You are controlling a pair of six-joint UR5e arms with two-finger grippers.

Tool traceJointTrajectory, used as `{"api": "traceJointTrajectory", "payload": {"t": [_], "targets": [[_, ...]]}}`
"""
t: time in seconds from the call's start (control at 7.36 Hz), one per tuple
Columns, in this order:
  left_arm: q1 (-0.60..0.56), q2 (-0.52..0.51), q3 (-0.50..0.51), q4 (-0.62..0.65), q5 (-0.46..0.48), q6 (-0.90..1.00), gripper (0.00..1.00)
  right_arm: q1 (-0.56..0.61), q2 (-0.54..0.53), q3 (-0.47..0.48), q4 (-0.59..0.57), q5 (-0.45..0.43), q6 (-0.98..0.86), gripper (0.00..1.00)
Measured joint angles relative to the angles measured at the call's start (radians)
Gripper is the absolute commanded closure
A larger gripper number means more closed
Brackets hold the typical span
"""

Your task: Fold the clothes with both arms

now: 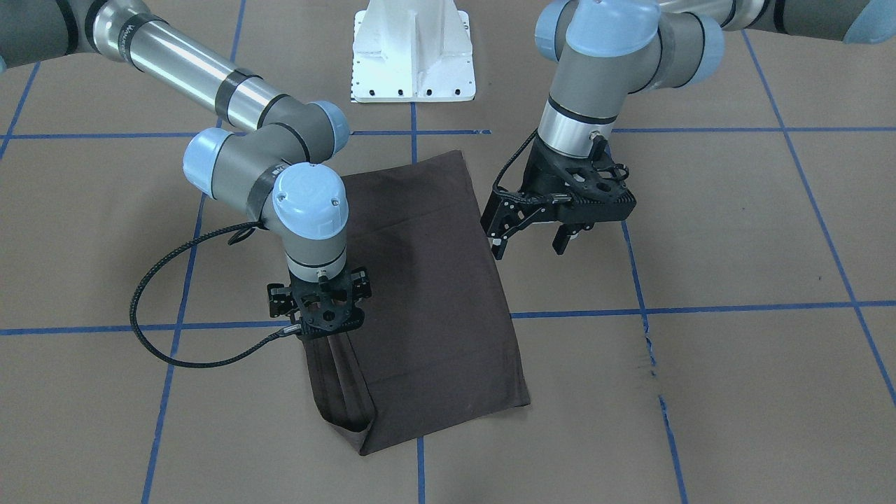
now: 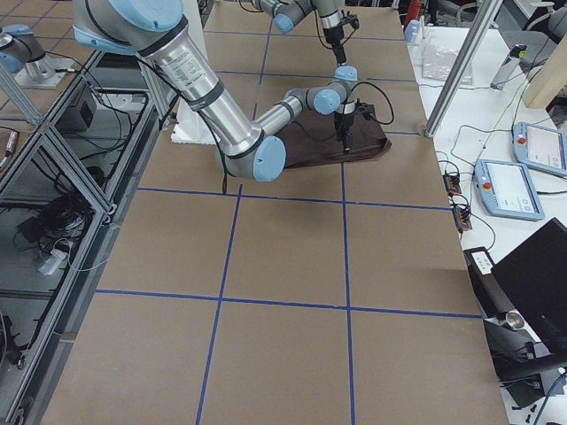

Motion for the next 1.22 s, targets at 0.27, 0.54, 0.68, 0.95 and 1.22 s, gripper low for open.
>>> {"api": "traceJointTrajectory", "payload": {"t": [0.27,0.54,0.68,0.95,1.22], "targets": [[0.000,0.001,-0.023,0.001,0.002,0.000,0.00,-0.001,0.004,-0.036,0.013,0.008,-0.023,0.00],[-0.001,0.001,-0.040,0.003,0.003,0.000,0.00,-0.012,0.003,-0.051,0.010,0.019,-0.030,0.00],[-0.001,0.001,-0.050,0.005,0.003,0.000,0.00,-0.020,0.001,-0.054,0.008,0.021,-0.031,0.00],[-0.003,0.001,-0.063,0.007,0.003,0.000,0.00,-0.025,0.003,-0.058,0.002,0.023,-0.032,0.00],[-0.004,0.004,-0.069,0.009,0.002,0.000,0.00,-0.022,0.004,-0.060,-0.002,0.028,-0.033,0.00]]}}
